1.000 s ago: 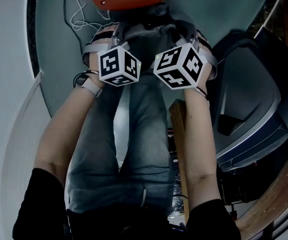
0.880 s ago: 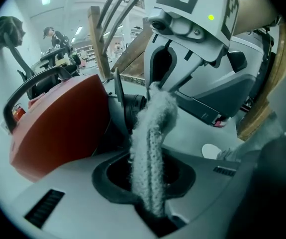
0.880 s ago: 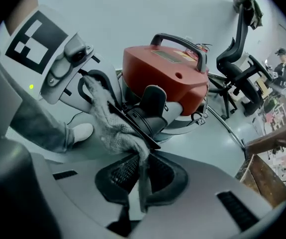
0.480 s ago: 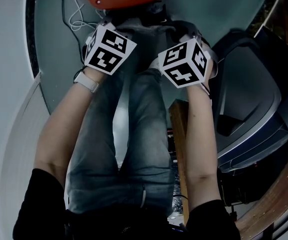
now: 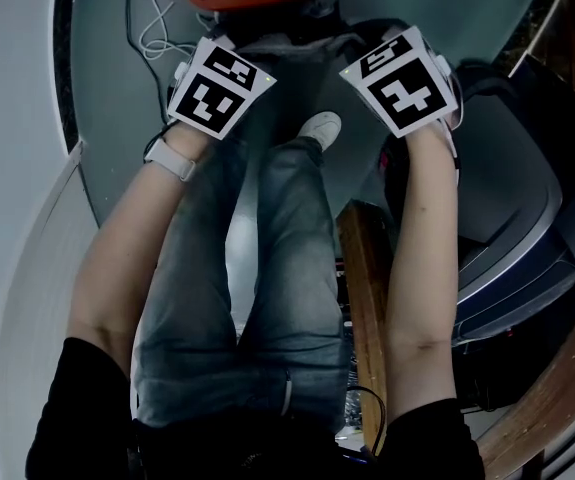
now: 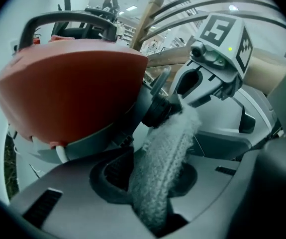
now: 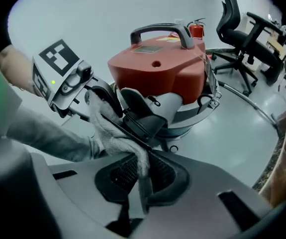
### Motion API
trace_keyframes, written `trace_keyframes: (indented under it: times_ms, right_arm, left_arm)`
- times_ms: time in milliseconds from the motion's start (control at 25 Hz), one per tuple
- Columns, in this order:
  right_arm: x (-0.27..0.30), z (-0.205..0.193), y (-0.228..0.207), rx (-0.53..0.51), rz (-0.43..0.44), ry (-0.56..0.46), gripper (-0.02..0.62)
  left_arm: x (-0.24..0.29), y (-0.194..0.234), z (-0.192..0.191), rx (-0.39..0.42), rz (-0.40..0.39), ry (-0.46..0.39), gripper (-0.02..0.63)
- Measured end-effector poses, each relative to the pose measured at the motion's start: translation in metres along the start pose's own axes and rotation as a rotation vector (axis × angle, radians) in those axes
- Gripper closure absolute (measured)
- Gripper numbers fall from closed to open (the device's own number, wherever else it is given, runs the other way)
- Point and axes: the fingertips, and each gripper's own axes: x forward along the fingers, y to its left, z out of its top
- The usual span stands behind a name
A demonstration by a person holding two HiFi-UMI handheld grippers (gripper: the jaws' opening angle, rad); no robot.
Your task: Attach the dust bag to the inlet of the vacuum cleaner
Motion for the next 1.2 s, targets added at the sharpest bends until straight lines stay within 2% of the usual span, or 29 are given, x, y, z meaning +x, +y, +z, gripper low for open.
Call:
trace_keyframes:
  times_ms: [80, 200, 360, 520, 800, 960, 1200]
  right_arm:
    - [0.000, 0.000, -0.001, 0.015, 0.030, -0.004, 0.557]
    - [-0.001, -0.001, -0.001, 0.027, 0.024, -0.022, 0.557]
    - [-0.006, -0.009, -0.003, 0.053, -0.025, -0.046, 0.527]
    - [-0.014, -0.025, -0.002, 0.118, -0.056, -0.079, 0.483]
    - [-0.048, -0.038, 0.008, 0.178, -0.138, -0.169, 0.480]
    - [-0.078, -0.041, 0.018, 0.201, -0.180, -0.208, 0.480]
    - [-0.142, -0.036, 0.041, 0.286, -0.222, -0.336, 0.480]
  left_arm:
    - [0.000, -0.002, -0.002, -0.011, -0.006, 0.000, 0.494]
    - [-0.002, -0.003, -0.005, 0.027, 0.021, 0.007, 0.465]
    - [-0.007, -0.005, -0.010, 0.077, 0.053, 0.020, 0.420]
    - [-0.017, -0.003, -0.016, 0.081, 0.098, 0.023, 0.413]
    - [-0.043, -0.016, -0.029, 0.094, 0.132, 0.041, 0.411]
    - [-0.068, -0.033, -0.022, 0.104, 0.152, 0.004, 0.411]
    - [-0.118, -0.072, 0.011, 0.134, 0.156, -0.078, 0.411]
